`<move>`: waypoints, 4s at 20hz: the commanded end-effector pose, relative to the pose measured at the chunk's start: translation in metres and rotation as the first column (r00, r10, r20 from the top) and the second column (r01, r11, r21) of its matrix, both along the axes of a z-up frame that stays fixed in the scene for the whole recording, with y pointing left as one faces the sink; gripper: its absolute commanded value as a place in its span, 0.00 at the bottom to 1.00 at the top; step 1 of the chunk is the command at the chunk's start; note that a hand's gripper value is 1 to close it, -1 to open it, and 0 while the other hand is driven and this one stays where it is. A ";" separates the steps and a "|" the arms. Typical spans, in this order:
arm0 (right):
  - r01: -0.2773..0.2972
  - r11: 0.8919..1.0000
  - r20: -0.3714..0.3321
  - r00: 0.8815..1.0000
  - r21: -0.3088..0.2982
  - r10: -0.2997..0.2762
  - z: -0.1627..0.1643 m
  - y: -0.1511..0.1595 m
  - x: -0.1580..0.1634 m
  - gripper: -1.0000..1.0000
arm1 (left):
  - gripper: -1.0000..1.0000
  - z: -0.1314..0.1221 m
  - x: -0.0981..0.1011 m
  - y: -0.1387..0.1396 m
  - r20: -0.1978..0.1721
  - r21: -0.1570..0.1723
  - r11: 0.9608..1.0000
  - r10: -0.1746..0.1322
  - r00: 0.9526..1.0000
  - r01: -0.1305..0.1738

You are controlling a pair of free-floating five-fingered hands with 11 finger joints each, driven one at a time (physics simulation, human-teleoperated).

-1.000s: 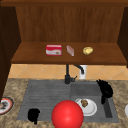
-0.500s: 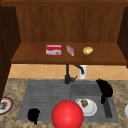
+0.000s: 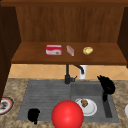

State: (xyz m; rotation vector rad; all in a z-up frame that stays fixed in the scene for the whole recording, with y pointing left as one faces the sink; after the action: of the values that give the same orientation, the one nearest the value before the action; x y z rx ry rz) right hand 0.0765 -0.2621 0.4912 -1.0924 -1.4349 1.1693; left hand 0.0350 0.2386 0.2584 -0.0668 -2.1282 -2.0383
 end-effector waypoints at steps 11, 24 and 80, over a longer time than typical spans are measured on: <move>-0.003 1.000 -0.070 0.998 -0.006 0.002 0.082 0.006 -0.030 0.00 | 0.50 0.000 0.000 0.000 0.000 0.000 1.000 0.000 1.000 0.000; -0.038 0.997 -0.129 0.991 -0.070 0.028 0.162 0.031 -0.019 0.00 | 0.50 0.000 0.000 0.000 0.000 0.000 1.000 0.000 1.000 0.000; -0.108 0.990 -0.638 0.769 -0.092 0.024 0.194 0.088 0.323 0.00 | 0.50 0.000 0.000 0.000 0.000 0.000 1.000 0.000 1.000 0.000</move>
State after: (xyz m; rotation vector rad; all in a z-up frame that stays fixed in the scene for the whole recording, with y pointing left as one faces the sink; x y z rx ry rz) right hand 0.3803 -0.1736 0.6978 -0.6280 -0.9303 1.4654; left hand 0.0350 0.2386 0.2584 -0.0668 -2.1282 -2.0383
